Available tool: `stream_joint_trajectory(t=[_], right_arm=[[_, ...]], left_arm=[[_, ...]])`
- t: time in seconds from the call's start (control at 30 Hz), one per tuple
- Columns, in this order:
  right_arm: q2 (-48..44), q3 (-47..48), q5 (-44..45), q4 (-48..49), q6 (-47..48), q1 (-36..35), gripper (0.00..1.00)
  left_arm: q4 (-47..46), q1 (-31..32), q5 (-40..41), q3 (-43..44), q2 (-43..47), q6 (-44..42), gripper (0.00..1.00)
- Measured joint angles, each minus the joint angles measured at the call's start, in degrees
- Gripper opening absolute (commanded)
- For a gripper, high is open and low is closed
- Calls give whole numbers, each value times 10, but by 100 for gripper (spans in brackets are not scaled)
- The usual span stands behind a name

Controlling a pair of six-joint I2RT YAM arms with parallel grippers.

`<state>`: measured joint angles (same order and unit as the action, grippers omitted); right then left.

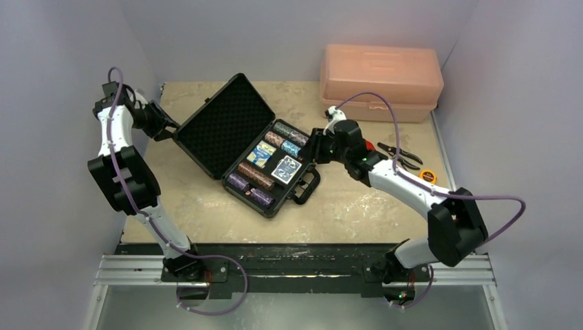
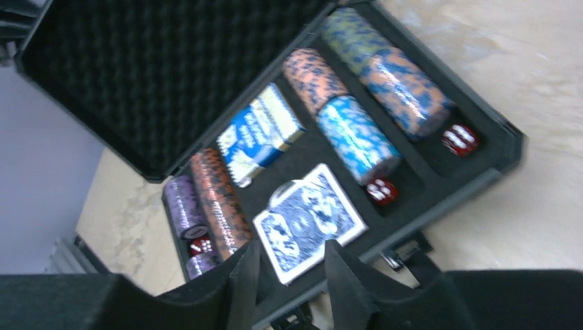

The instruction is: Pack up texas hold em set

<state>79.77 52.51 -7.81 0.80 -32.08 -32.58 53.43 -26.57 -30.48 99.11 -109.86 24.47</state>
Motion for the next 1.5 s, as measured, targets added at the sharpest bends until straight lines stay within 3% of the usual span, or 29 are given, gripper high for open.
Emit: stream_joint_trajectory(t=[0.07, 0.1, 0.33, 0.47, 0.73, 1.5], right_arm=[[28, 25, -22, 10, 1, -10, 16], [46, 42, -30, 17, 0, -20, 12], [163, 170, -68, 54, 2, -93, 8], [228, 246, -84, 61, 1, -113, 1], [306, 338, -89, 58, 2, -112, 0], [316, 366, -82, 25, 6, -112, 0]], left_arm=[[1, 9, -2, -11, 0, 0, 39], [0, 14, -2, -16, 0, 0, 39], [-17, 36, -9, -35, 0, 0, 38], [-28, 45, -11, -47, 5, 0, 37], [-27, 87, -23, -63, 32, -10, 36], [-20, 194, -6, -128, 117, -33, 32]])
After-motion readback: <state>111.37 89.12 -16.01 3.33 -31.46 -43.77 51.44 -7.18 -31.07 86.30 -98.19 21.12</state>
